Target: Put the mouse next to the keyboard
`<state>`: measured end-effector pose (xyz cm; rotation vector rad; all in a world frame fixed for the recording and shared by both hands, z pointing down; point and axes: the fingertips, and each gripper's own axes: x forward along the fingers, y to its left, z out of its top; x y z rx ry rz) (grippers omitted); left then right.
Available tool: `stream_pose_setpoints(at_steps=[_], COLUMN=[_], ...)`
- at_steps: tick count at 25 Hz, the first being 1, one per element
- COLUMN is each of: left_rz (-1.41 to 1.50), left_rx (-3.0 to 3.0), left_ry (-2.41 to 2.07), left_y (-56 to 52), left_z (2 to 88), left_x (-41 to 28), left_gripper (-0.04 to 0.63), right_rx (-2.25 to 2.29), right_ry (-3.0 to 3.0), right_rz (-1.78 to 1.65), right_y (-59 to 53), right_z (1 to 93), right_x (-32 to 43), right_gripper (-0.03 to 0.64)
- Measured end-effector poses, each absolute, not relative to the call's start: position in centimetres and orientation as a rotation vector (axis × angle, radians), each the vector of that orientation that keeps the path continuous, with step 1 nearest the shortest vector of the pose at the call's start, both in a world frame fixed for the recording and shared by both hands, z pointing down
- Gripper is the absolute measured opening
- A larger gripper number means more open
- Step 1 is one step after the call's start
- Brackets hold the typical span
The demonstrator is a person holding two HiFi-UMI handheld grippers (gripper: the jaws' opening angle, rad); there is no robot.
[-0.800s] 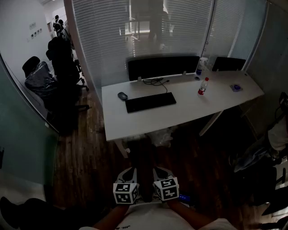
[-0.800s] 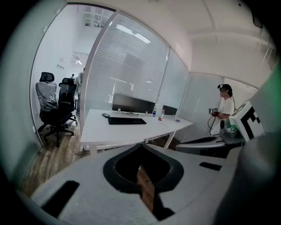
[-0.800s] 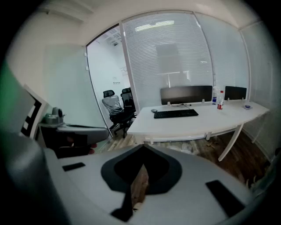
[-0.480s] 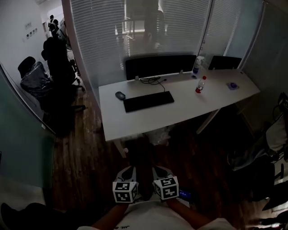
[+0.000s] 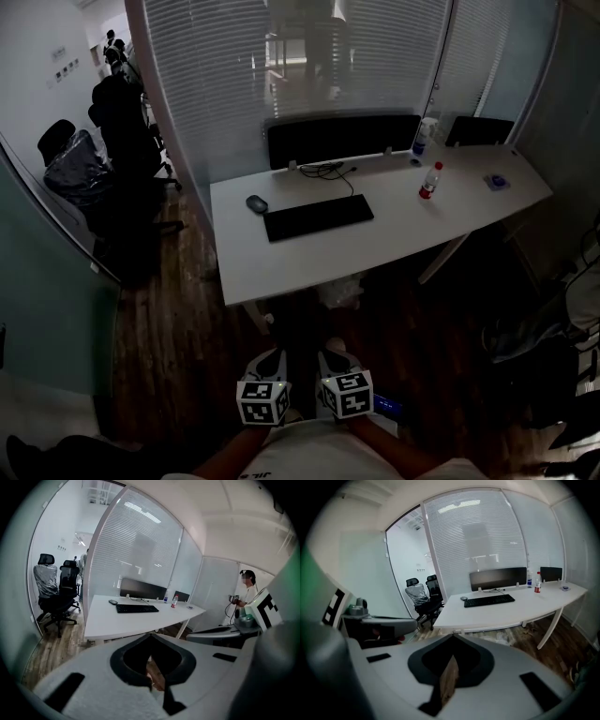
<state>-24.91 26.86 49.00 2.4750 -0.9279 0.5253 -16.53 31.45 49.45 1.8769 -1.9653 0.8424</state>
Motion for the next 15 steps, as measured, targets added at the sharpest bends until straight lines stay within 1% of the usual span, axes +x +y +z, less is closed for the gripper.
stream_pose_setpoints(at_steps=[5, 15], left_rz=[0.514, 0.475], left_rx=[2.459, 2.45], left_ry=[-0.952, -1.046], left_y=[21.9, 9.6], left_z=[49.7, 48.3], left_x=[-21.4, -9.0], left_gripper=[0.005, 0.005], right_rx=[1.863, 1.787], right_ry=[-1.987, -2.085], right_rz=[0.852, 0.75], right_y=[26.2, 13.0], right_z=[50.3, 48.9], right_x=[-12.7, -0.2], right_gripper=[-0.006, -0.006])
